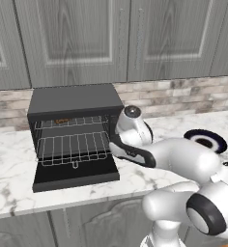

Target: Open the toaster oven door. Place the bread on the top rack in the toaster oven and place the steak on the bottom rack.

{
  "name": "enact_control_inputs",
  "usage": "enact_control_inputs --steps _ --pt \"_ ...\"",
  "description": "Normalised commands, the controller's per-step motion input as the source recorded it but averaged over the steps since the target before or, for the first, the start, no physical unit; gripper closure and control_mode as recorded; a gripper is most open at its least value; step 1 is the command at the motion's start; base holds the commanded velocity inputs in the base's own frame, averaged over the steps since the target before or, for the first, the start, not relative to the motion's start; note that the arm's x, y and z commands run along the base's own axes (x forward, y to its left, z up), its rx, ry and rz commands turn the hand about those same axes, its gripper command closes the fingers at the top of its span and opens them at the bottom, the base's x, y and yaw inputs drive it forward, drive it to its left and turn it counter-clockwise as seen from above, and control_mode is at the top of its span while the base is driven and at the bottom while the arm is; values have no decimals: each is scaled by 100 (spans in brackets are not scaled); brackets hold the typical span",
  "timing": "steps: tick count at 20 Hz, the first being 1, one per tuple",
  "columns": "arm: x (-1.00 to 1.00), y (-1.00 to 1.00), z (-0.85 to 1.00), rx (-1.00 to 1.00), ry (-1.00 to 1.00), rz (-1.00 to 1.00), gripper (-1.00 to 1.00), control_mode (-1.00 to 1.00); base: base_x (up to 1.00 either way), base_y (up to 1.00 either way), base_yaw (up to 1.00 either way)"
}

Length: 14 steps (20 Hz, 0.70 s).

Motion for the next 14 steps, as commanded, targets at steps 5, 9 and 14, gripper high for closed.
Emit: enact_control_inputs --steps 5,9,14 --pt "0 100 -4 -19 6 31 100 -100 0 0 0" --pt "10 100 -25 -6 3 34 100 -100 0 0 0" --pt "21 90 -31 -1 3 32 100 -100 0 0 0"
